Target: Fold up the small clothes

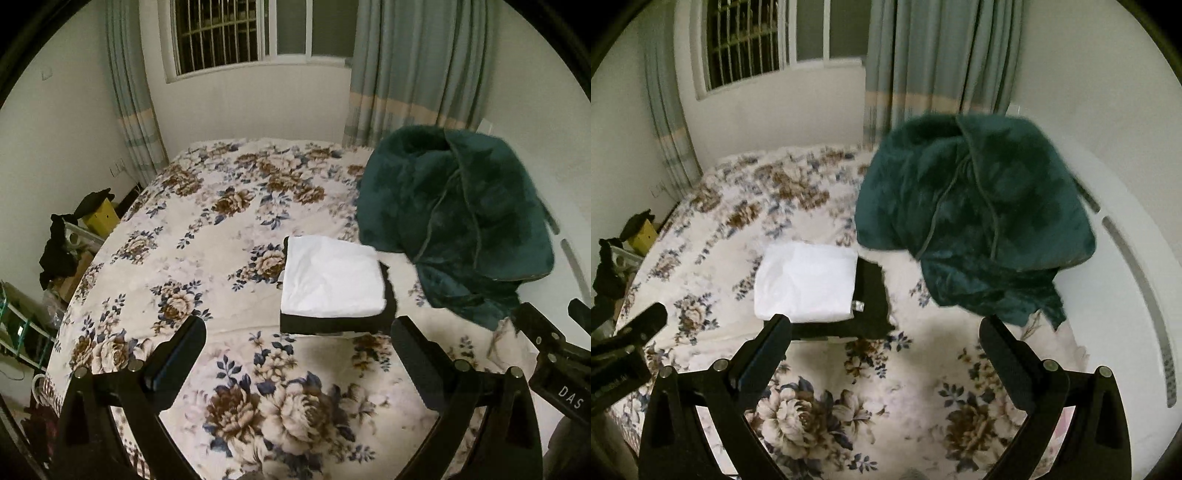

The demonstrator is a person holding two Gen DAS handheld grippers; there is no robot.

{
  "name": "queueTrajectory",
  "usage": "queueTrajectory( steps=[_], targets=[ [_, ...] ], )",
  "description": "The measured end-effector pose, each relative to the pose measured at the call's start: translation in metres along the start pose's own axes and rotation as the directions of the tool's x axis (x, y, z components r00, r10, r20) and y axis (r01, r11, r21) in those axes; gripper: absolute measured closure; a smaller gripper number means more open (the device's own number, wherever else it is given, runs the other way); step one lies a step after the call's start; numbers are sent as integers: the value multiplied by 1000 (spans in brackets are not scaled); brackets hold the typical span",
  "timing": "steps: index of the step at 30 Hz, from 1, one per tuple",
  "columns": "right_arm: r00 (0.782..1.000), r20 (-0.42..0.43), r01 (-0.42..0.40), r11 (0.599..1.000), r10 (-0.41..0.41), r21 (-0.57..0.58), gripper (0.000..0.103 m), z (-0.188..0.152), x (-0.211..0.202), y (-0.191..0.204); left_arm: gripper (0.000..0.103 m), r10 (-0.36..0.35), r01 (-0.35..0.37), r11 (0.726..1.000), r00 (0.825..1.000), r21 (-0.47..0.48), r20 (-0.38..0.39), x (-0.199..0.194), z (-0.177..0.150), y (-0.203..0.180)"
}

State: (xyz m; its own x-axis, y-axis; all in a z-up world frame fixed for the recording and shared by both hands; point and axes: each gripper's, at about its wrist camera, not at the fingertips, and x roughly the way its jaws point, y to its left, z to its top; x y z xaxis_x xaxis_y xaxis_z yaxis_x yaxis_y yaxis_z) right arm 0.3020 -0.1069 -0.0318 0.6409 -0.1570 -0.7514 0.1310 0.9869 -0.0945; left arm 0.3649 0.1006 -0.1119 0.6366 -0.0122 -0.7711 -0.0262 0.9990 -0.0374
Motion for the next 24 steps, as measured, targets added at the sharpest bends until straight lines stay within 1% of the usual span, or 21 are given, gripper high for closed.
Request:
queueTrajectory(
  steps=[3,4,10,12,17,24],
  targets=[
    [998,59,-2,1000,2,-8,0,-2,-51,-6,0,-2,3,1000,1000,-4,31,-35,-3,-2],
    [997,80,-6,1000,6,-8,0,-4,-70,-9,0,-1,1,1000,999,-3,39,-42,-4,-2],
    [987,158,-7,1000,9,-15,0,-16,-150,-23,0,14,-14,1000,994,3,107,-103,-13,-6],
    [985,172,-17,1000,18,-9,0,-18,-168,-27,0,17,-17,1000,992,1,122,-118,-17,-6],
    [975,219,-26,1000,27,-8,0,-23,-212,-36,0,13,-11,1000,991,-16,131,-139,-24,-4],
    [969,243,-47,999,48,-12,0,-30,-240,-45,0,18,-16,1000,988,-18,151,-155,-32,-6]
  ],
)
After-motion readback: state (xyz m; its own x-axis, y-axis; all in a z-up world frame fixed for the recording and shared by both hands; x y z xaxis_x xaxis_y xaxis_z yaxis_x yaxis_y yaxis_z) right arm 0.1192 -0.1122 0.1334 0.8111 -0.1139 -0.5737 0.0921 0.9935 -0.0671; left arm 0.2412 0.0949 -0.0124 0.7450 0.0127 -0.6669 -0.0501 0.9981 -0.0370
